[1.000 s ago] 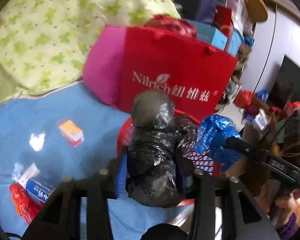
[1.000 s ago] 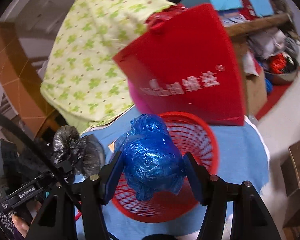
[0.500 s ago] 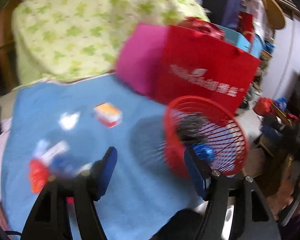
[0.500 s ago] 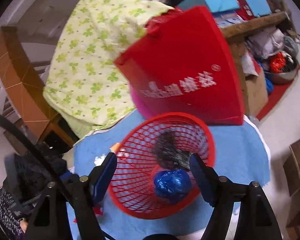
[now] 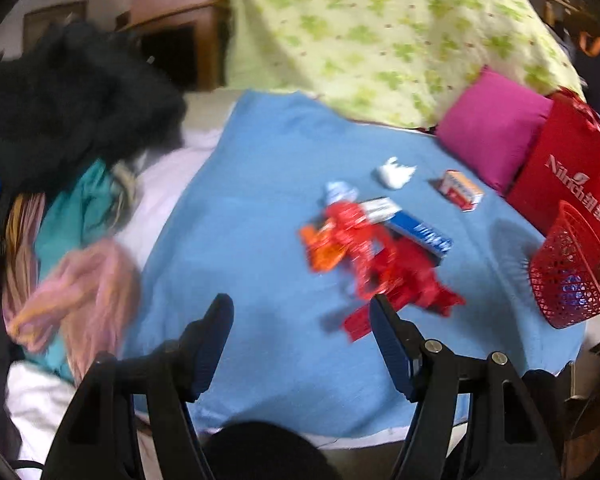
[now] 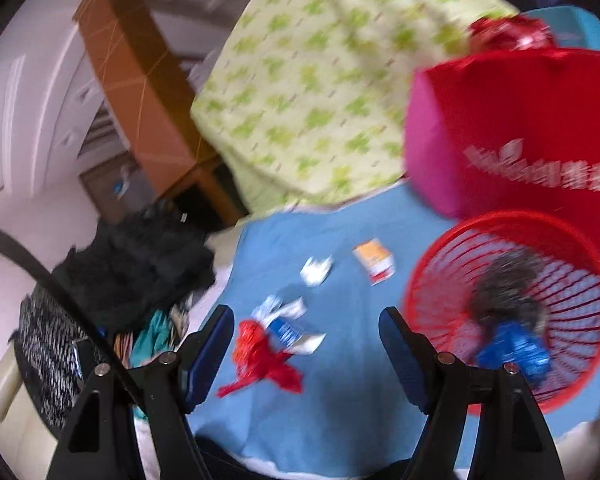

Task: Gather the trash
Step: 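Move both grippers back toward the remaining trash on the blanket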

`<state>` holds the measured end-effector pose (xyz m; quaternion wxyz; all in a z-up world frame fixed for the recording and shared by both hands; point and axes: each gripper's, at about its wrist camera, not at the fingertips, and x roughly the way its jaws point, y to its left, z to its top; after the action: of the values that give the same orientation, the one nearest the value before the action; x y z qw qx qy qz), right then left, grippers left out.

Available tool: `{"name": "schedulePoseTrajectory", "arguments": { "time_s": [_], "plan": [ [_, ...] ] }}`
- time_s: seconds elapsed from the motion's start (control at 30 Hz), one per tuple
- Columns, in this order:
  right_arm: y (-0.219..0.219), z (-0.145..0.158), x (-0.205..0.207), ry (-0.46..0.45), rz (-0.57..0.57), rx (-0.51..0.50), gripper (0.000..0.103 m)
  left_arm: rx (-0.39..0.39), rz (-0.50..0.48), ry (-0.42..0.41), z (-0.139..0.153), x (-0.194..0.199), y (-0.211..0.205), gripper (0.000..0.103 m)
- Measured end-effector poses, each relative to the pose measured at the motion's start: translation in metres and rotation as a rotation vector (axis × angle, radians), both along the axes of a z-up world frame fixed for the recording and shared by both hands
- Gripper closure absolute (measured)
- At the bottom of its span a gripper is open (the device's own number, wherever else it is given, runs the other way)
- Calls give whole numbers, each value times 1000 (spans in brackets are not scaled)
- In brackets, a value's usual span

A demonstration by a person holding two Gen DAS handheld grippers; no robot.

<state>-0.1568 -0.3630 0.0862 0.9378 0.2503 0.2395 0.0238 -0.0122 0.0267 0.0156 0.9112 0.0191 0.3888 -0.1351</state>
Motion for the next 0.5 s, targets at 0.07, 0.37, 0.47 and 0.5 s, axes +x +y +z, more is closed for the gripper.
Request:
{"name": "schedulePoseTrajectory", "arguments": {
  "time_s": [0.07,0.37,0.47,0.5],
  "plan": [
    [20,-15,22,50,54,-1,25,-10,8,22,-12,0,11,32],
    [65,-99,105,273,181,66,25,-49,-21,70,-33,10,8,32],
    [67,-118,133,328,187,41,25,-44,-24,94,-40,25,5,32],
    [68,-122,142,342,189,36,25,-49,-26,103,-42,29,4,32]
  ]
}}
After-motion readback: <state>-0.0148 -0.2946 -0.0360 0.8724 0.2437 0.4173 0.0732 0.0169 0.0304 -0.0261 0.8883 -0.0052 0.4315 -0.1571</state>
